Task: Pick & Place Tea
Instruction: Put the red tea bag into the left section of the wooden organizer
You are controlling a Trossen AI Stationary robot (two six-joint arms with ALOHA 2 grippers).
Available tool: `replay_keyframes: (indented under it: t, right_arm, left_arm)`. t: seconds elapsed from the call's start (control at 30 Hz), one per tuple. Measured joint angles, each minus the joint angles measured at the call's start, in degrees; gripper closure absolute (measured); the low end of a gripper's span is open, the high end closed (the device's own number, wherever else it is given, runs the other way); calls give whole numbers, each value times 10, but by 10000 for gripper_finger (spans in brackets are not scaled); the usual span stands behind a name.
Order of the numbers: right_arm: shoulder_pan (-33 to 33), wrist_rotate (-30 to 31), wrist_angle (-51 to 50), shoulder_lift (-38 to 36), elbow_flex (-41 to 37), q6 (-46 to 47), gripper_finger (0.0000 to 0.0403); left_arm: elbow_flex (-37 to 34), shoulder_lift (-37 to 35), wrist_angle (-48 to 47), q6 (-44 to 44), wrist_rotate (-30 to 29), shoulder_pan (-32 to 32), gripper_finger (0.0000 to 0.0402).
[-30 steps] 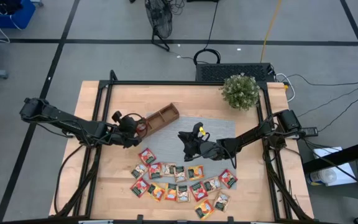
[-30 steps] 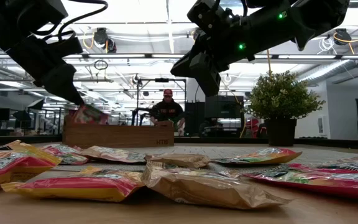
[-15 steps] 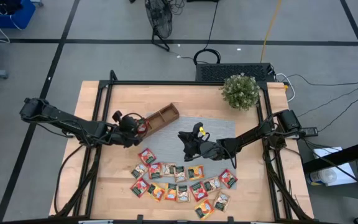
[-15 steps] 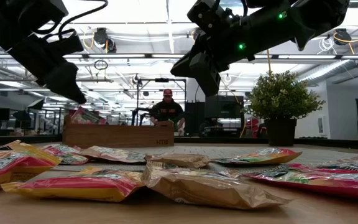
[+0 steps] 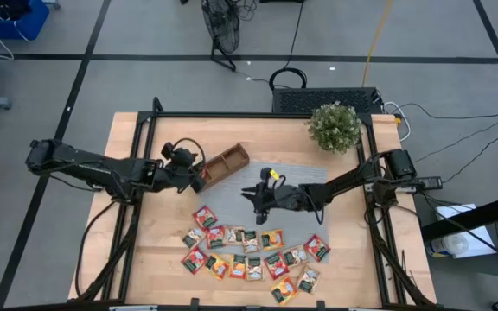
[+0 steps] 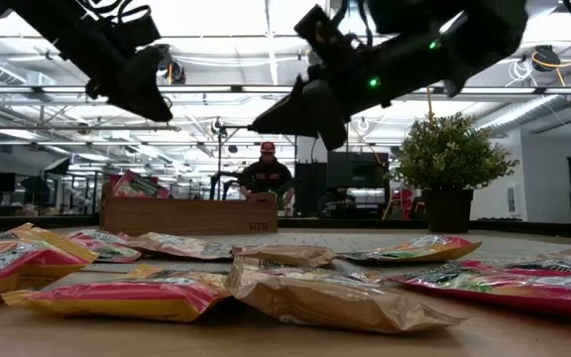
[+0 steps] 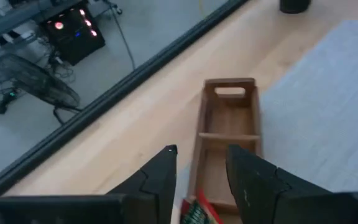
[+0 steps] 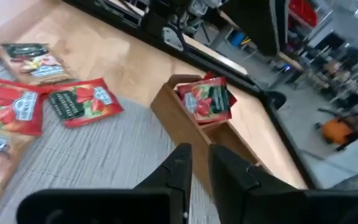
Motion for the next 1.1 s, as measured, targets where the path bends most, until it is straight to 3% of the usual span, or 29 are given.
replay_keyframes:
  t: [0.13, 0.4, 0.6, 0.87, 1.1]
  right_arm:
    - [-22, -26, -1, 0, 0, 30, 363]
    - [-30, -28, -22, 0, 0, 40, 364]
    - [-30, -27, -37, 0, 0, 50, 364]
    - [-30, -27, -69, 0, 0, 50, 363]
    - [-29, -26, -69, 0, 0, 49, 363]
  left_arm:
    - [0, 0, -20, -12, 28, 31, 259]
    - [0, 28, 9, -43, 306, 132, 258]
    - [0, 77, 19, -81, 395, 176, 258]
    - [0, 125, 9, -54, 434, 161, 259]
    - [0, 124, -54, -33, 401, 138, 272]
